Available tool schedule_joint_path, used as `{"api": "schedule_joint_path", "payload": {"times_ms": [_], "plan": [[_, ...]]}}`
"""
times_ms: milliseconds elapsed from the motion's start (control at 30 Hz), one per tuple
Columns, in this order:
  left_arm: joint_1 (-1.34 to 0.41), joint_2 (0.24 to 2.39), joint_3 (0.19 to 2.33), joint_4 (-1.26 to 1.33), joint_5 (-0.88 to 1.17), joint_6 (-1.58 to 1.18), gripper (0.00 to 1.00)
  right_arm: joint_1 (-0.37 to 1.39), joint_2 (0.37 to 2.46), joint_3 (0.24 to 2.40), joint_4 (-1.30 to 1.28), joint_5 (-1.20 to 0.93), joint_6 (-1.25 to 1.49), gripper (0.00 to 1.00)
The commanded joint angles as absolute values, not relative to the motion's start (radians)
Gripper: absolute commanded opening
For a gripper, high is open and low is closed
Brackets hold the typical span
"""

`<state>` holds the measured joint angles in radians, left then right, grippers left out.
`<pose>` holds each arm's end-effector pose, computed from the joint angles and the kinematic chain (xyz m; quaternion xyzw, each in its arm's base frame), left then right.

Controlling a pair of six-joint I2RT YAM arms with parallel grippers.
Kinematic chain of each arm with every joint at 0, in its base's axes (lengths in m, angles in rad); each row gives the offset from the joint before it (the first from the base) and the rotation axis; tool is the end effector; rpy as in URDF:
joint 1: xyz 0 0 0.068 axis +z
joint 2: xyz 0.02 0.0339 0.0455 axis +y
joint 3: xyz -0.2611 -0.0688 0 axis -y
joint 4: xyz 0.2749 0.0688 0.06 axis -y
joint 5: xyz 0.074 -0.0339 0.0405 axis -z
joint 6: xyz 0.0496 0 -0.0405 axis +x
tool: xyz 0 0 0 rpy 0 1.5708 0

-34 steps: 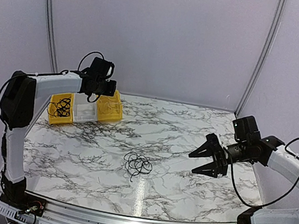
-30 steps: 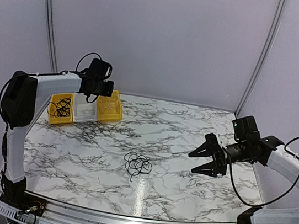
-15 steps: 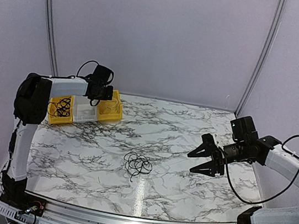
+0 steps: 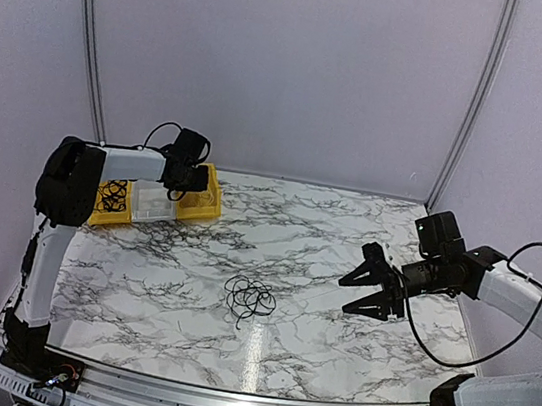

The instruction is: Untangle the cables

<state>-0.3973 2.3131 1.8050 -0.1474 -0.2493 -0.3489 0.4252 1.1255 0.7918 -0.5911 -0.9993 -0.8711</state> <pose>0.5235 -0.2064 0.1502 -0.0334 0.8912 -0.0559 0.4489 0.2084 0.1401 0.2353 -0.6237 0.5717 0.3815 0.3722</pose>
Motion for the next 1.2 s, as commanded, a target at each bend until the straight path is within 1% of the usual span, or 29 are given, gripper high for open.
{"api": "schedule_joint_path", "payload": {"times_ms": [0,133,233,333,600,733,933,1033,1167], "plan": [[-0.394,2.232,1.790,-0.166,-0.259,-0.358,0.30,0.420,1.135,0.799,-0.580,-0.990,-0.865,0.57],[-0.397,2.120,1.737,-0.161,-0.288,-0.373,0.48,0.420,1.139,0.799,-0.581,-0.988,-0.869,0.57],[-0.399,2.037,1.698,-0.155,-0.295,-0.379,0.56,0.420,1.141,0.799,-0.582,-0.985,-0.873,0.57],[-0.409,1.952,1.657,-0.153,-0.284,-0.378,0.59,0.420,1.144,0.799,-0.584,-0.982,-0.875,0.57],[-0.448,1.731,1.478,-0.150,-0.351,-0.323,0.62,0.420,1.157,0.807,-0.594,-0.990,-0.885,0.57],[-0.457,1.649,1.386,-0.150,-0.330,-0.289,0.63,0.420,1.166,0.807,-0.593,-0.990,-0.884,0.58],[-0.576,1.542,1.268,-0.146,-0.324,-0.200,0.63,0.420,1.180,0.814,-0.585,-0.974,-0.872,0.58],[-0.644,1.498,1.192,-0.138,-0.269,-0.192,0.61,0.420,1.180,0.814,-0.538,-0.918,-0.824,0.57],[-0.719,1.464,1.064,-0.115,-0.096,-0.190,0.55,0.420,1.203,0.837,-0.412,-0.733,-0.687,0.53]]}}
